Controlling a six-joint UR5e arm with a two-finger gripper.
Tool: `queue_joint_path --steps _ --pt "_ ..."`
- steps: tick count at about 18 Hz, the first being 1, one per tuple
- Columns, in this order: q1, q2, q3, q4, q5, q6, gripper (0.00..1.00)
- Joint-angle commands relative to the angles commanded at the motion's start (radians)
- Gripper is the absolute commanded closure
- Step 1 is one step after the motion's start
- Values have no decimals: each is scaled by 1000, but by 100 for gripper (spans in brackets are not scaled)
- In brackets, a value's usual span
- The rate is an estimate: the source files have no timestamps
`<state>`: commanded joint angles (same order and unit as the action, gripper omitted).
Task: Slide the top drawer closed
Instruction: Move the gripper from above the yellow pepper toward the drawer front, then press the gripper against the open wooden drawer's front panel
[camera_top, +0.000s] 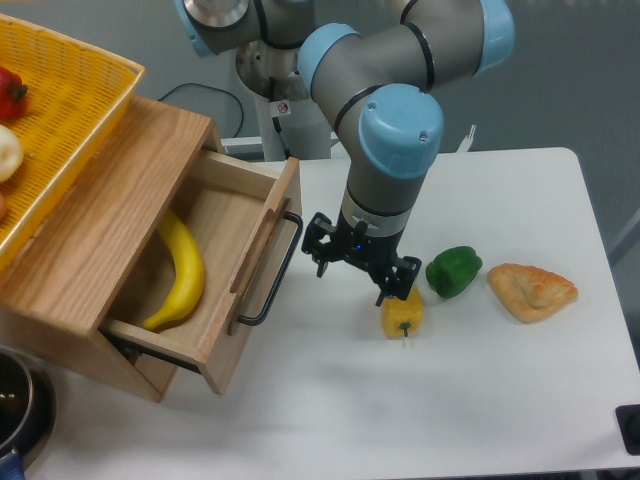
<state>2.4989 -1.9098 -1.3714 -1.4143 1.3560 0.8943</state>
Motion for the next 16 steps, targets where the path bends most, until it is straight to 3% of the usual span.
queue_joint_path --steps 3,7,16 --pt "-6 0 0 -26 -9 -3 99" --pt "-5 -2 2 -70 -101 -35 100" --pt "-12 12 2 -126 -152 -37 100"
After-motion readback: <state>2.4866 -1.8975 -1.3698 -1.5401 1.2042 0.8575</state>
